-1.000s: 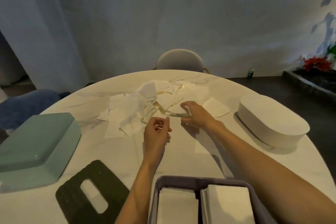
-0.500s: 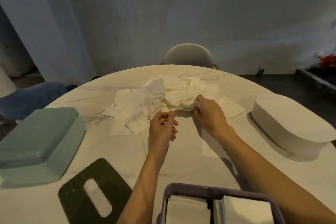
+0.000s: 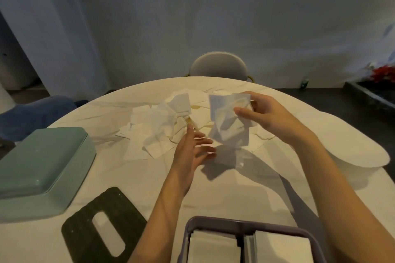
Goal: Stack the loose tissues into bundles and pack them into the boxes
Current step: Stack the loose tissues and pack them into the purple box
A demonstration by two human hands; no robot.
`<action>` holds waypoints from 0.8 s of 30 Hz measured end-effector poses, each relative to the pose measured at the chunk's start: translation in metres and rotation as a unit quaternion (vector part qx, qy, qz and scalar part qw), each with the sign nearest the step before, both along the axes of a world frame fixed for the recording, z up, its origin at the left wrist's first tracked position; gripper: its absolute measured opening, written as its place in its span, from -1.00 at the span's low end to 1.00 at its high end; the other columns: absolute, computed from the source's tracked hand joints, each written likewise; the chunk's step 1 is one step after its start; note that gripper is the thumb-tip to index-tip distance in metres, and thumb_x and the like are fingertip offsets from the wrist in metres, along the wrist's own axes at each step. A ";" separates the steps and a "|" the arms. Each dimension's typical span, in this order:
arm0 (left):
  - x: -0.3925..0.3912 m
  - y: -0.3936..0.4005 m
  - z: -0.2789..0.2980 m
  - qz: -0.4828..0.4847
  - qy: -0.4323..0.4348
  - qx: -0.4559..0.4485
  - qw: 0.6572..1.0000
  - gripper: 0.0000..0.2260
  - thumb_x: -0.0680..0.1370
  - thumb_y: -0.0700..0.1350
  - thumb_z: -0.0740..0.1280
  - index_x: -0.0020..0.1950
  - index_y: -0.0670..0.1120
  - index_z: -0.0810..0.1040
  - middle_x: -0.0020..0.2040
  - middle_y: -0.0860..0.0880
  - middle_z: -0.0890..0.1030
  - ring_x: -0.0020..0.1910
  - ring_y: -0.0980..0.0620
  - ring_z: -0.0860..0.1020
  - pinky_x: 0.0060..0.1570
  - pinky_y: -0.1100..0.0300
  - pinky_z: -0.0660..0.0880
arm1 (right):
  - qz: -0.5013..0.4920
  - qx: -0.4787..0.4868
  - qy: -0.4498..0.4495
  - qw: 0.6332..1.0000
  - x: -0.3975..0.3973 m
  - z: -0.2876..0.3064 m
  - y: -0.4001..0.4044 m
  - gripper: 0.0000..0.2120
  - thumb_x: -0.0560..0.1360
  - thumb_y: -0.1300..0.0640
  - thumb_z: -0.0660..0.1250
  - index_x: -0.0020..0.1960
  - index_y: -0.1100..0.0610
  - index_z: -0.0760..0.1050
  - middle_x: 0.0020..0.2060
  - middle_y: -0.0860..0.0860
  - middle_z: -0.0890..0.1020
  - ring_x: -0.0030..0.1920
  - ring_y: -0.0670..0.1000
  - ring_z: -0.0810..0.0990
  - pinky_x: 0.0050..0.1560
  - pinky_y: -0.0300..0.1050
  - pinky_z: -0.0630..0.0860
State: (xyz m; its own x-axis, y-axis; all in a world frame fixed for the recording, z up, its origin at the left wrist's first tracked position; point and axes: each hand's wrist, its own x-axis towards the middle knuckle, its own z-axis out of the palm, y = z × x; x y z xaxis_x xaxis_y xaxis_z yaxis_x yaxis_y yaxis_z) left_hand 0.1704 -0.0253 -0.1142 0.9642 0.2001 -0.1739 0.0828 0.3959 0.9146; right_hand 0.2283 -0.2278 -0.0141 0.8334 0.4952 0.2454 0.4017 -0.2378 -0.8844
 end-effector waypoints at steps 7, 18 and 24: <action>-0.015 -0.008 0.011 -0.226 0.042 -0.204 0.952 -0.26 0.57 0.47 0.04 0.22 -0.06 0.72 0.22 -0.19 0.67 0.15 -0.18 0.67 0.28 -0.13 0.50 | 0.142 -0.295 -0.020 0.945 -0.004 0.000 0.011 -0.61 0.51 -0.17 0.41 0.30 -0.15 0.48 0.15 -0.24 0.58 0.16 -0.06 0.57 0.12 -0.41 0.52; -0.008 -0.011 0.001 -0.129 0.014 -0.192 0.973 -0.60 0.71 0.12 0.17 0.43 -0.05 0.53 0.30 -0.17 0.65 0.28 -0.22 0.61 0.37 -0.23 0.46 | -0.012 -0.380 0.021 0.925 0.011 -0.021 0.018 -0.36 0.36 -0.24 0.55 0.33 -0.04 0.46 0.13 -0.09 0.54 0.02 -0.03 0.55 -0.11 -0.32 0.55; 0.000 -0.007 -0.009 -0.120 0.029 -0.202 0.972 -0.59 0.72 0.15 0.16 0.48 -0.01 0.51 0.36 -0.18 0.60 0.37 -0.30 0.53 0.40 -0.37 0.37 | -0.046 -0.341 0.001 0.939 0.015 -0.028 0.022 -0.51 0.38 -0.10 0.60 0.22 0.04 0.57 0.10 -0.03 0.61 0.02 -0.03 0.58 -0.03 -0.25 0.54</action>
State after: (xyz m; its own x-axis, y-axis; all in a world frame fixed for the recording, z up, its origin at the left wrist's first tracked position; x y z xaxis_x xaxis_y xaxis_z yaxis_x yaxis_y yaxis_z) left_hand 0.1700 -0.0320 -0.1234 0.9609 -0.1247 -0.2474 0.2638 0.6843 0.6798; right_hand 0.2437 -0.2054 -0.0420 0.8802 0.4630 -0.1047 0.3500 -0.7820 -0.5157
